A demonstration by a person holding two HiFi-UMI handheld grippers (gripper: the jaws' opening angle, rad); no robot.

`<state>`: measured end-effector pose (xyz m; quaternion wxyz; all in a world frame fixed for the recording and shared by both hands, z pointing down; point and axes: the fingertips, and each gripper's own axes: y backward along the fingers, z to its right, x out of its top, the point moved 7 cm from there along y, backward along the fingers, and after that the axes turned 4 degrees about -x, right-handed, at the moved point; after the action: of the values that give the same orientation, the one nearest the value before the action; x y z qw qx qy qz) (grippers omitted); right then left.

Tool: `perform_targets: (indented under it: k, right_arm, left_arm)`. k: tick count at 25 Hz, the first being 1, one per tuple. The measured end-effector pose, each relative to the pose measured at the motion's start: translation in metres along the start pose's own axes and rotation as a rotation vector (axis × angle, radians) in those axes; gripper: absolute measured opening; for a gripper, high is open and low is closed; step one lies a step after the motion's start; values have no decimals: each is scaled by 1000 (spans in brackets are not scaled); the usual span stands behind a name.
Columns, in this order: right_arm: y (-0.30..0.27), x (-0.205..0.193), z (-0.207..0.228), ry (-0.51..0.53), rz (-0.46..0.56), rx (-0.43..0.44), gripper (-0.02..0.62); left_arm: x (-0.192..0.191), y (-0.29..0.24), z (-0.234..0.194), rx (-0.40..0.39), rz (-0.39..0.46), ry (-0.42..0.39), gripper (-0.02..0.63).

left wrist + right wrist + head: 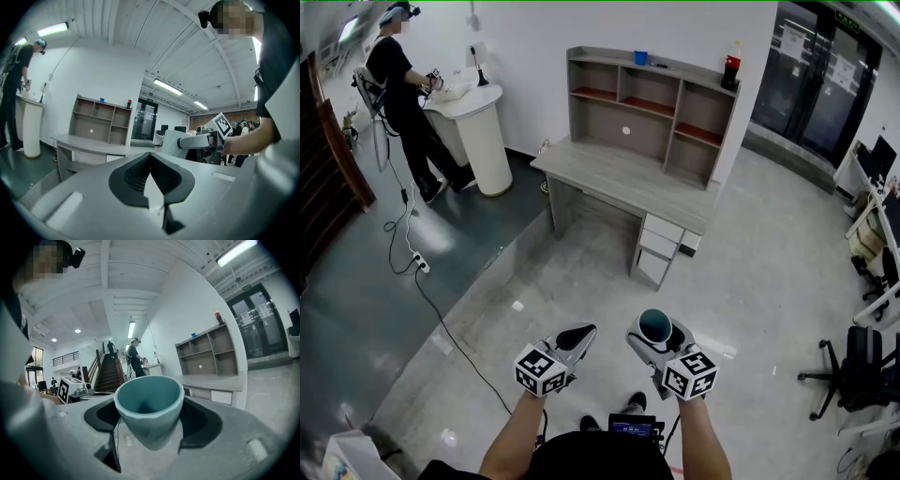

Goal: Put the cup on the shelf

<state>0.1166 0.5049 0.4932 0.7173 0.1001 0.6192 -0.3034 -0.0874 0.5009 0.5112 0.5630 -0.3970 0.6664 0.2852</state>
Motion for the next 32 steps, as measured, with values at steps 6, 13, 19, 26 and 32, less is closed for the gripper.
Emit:
perform_targets:
  k: [6,13,19,26,32]
  right_arm:
    - [3,1,-2,-12,4,-7,377]
    - [0,-8,6,-37,-11,-12,376]
    - [-30,2,39,-47,-8,-13,376]
    - [-80,23,81,-54,-22,9,376]
    - [-126,47,123,-58,-25,28,377]
  left_arm:
    - [1,2,1,-3,-2,1,2]
    - [-11,-4,-4,-5,-15,31,2]
    - [-10,-33,-30,-5,-33,34,2]
    - [5,-76,-81,13,-46,38,2]
    - [22,-114,-125,36,-49,36,2]
